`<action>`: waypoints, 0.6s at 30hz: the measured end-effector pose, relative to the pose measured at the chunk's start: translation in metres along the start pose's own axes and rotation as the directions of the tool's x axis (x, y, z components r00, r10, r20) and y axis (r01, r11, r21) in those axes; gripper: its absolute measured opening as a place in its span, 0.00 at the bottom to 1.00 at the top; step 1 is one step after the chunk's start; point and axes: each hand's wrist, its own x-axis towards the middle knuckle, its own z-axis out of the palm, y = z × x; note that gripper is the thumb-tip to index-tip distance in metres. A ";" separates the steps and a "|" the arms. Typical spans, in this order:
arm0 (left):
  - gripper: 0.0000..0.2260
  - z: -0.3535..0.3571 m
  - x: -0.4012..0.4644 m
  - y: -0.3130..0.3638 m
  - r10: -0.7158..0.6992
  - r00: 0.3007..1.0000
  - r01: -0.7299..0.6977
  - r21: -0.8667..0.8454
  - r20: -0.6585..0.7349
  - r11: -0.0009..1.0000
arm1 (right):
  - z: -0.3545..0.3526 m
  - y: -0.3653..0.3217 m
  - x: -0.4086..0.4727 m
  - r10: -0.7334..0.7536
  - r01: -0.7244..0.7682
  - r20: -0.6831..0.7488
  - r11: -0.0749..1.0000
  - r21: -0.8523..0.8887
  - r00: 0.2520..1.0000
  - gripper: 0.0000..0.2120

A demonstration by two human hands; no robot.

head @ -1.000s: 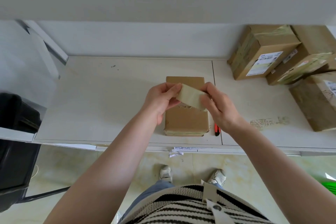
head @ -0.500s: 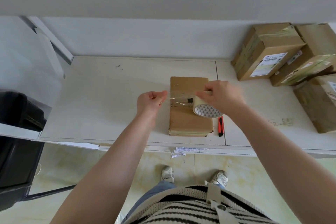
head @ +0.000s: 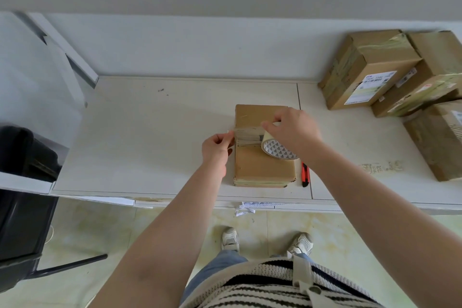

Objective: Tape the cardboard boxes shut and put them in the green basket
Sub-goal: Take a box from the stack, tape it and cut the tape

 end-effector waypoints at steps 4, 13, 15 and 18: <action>0.09 0.008 -0.004 -0.006 0.100 0.994 -0.096 0.063 -0.048 0.993 | 0.003 0.000 -0.001 0.001 -0.002 -0.010 1.000 -0.013 1.000 0.21; 0.12 -0.003 -0.006 -0.008 0.471 0.858 -0.491 0.599 0.207 0.632 | 0.005 -0.003 -0.004 -0.005 0.004 -0.028 0.999 -0.040 1.000 0.19; 0.13 -0.002 -0.006 -0.004 0.486 0.835 -0.517 0.666 0.256 0.537 | 0.005 -0.002 -0.004 -0.004 0.003 -0.034 0.999 -0.040 0.999 0.19; 0.12 0.001 -0.004 0.003 0.478 0.823 -0.497 0.796 0.306 0.346 | 0.006 -0.004 -0.004 0.007 -0.009 -0.039 0.999 -0.046 0.999 0.18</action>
